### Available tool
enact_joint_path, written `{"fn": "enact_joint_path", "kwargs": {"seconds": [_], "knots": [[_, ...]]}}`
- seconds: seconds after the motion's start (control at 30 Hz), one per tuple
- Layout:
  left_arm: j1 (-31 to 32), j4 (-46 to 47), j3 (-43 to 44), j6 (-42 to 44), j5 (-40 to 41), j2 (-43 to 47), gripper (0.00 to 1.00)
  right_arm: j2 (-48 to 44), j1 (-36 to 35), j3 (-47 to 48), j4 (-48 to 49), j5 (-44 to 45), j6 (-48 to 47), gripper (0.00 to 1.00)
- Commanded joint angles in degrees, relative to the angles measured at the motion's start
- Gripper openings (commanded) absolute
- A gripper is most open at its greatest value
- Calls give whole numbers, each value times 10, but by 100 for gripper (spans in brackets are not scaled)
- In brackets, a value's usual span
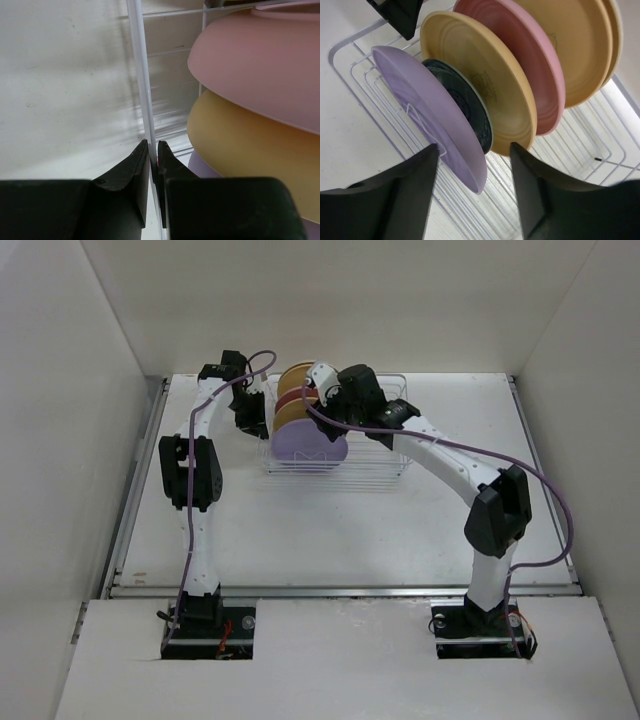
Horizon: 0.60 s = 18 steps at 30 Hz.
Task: Unload the plates from the dish rack
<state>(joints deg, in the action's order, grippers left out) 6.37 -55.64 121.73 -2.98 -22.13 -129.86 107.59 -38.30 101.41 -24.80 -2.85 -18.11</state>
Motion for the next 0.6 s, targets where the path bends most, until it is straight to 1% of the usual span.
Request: {"fn": "enact_joint_path", "kwargs": {"seconds": [0.0, 0.07, 0.2, 0.23, 0.27, 0.4, 0.57], "knots": [[9, 54, 3, -13, -64, 37, 0, 25, -2, 13, 26, 3, -5, 62], [15, 48, 3, -8, -64, 37, 0, 49, -2, 34, 26, 3, -5, 54], [15, 48, 3, -8, -64, 37, 0, 68, -2, 53, 12, -18, 2, 17], [15, 48, 3, -13, -64, 37, 0, 68, -2, 53, 12, -18, 8, 5], [15, 48, 3, -13, -64, 37, 0, 61, -2, 41, 19, -3, 8, 0], [15, 48, -3, -24, -64, 37, 0, 11, -2, 12, 57, 49, 8, 0], [15, 55, -8, -47, -52, 37, 0, -33, -7, 12, 63, 80, 2, 0]]}}
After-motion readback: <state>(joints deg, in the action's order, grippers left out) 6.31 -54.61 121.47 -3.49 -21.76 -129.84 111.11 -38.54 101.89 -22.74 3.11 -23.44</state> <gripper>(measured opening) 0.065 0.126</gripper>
